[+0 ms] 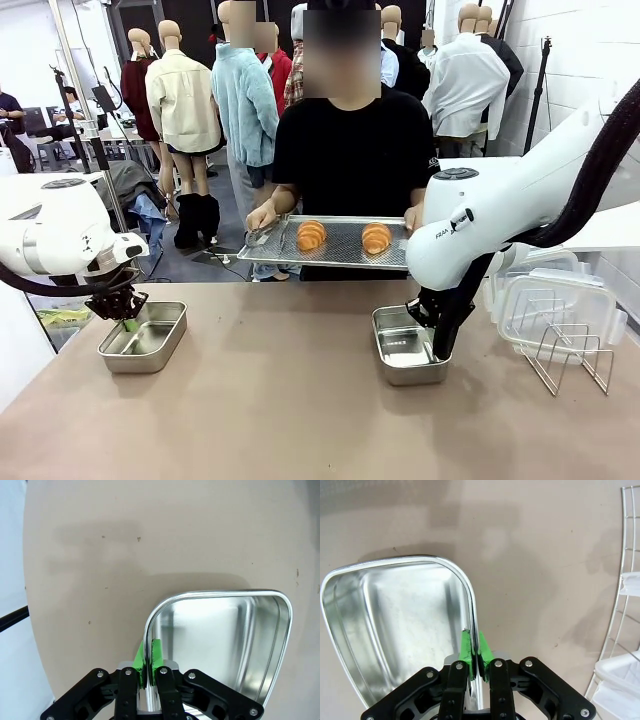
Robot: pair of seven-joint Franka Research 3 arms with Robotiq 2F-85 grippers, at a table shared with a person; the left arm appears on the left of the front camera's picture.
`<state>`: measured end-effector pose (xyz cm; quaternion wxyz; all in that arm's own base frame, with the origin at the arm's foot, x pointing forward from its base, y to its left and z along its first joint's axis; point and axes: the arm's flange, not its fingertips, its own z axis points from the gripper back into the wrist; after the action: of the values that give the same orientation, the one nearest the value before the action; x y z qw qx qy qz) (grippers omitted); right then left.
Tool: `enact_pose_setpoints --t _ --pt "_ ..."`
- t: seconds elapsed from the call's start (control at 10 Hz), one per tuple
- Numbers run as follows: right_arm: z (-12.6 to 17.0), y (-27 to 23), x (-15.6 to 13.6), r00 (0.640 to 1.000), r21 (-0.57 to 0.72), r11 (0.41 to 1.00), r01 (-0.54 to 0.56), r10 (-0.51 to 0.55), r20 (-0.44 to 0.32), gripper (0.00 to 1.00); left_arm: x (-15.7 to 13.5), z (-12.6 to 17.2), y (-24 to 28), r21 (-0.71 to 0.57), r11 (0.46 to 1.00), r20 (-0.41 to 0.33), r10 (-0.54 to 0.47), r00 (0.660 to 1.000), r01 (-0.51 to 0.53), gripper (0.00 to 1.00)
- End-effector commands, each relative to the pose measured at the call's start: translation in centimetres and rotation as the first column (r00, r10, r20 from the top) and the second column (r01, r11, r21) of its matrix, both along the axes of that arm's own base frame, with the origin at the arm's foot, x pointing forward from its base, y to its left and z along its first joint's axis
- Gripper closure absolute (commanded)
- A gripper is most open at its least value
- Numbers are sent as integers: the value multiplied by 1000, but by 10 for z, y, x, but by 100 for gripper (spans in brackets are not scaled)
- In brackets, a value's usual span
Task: Place the bread in airtight containers.
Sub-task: Once an object is inside an Airtight Container , place the container in the center of the table.
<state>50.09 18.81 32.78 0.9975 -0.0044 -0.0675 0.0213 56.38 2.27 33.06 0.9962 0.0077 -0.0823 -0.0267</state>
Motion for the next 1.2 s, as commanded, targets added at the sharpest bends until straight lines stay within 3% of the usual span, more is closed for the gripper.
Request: enact_pose_setpoints --t 0.0,0.3,0.5,0.8,1.1 --pt "0 0 0 1000 0 1000 1 -1 0 100 1 0 0 -3 1000 3 3 1000 -3 100" --pt "0 0 0 1000 0 1000 1 -1 0 100 0 0 0 0 1000 0 0 1000 0 100" --pt "0 0 0 1000 0 1000 0 0 0 100 -8 33 -6 -13 998 26 63 998 -63 100" --pt "47 -13 -16 998 30 1000 -5 3 65 100 -16 77 -15 -20 993 41 115 993 -114 100" --pt "87 -49 -30 991 84 995 59 -68 114 100 -24 108 -23 -68 995 44 79 996 -76 100"
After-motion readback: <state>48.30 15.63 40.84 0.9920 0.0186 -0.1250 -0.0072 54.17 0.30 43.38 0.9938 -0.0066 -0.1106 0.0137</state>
